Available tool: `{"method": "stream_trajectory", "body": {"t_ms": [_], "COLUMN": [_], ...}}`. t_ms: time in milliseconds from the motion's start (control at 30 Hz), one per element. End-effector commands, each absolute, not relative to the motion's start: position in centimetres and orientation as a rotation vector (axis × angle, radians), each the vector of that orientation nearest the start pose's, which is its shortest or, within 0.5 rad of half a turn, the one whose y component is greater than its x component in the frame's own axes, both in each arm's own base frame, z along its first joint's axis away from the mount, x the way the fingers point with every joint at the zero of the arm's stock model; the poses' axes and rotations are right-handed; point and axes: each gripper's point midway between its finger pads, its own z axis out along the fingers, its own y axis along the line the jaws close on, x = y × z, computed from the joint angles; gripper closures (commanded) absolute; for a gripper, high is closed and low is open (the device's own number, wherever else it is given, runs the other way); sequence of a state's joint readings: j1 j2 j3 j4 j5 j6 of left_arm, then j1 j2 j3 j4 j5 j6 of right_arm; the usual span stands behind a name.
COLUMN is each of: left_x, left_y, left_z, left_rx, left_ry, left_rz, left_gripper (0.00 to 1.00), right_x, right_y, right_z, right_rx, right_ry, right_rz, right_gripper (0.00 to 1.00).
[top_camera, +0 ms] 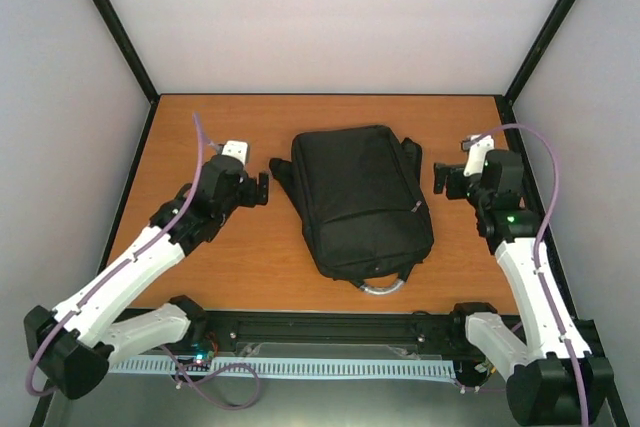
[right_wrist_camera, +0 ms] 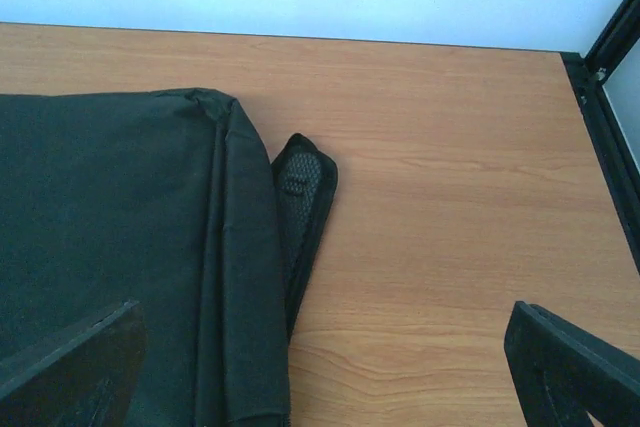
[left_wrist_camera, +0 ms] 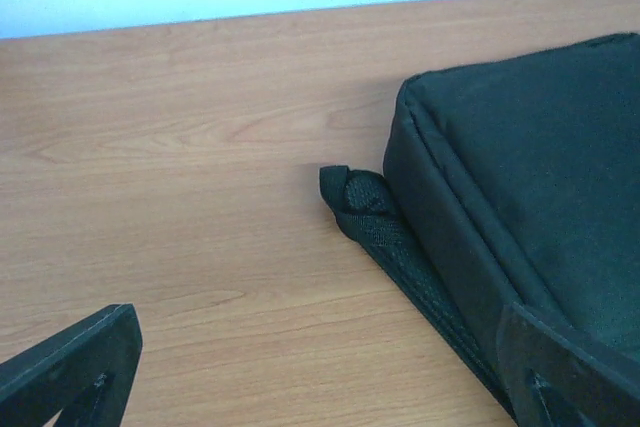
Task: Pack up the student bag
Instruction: Reset both arms
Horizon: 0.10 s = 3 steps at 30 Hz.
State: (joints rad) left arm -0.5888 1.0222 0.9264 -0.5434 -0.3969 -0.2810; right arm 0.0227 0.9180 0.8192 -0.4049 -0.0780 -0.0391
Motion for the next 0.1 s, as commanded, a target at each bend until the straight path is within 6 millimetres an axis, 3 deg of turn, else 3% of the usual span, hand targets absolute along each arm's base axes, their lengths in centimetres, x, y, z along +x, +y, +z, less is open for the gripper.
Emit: {"method": "stream_trajectory", "body": {"t_ms": [0, 67], "left_x": [30.3, 30.2], "left_y": [-11.2, -10.1], "left_z": [27.1, 28.0], "left_rx": [0.064, 0.005], "left_ry": [1.992, 1.966], "left_rz": [-0.081, -0.05], "left_gripper": [0.0, 0.0], "right_x": [32.9, 32.5], "right_y": [2.4, 3.2], "right_z": [25.8, 25.7], "right_rx": [-0.124, -0.15], "right_ry": [1.974, 1.974], "right_rz": [0.097, 0.142], "right_gripper": [0.0, 0.0]}}
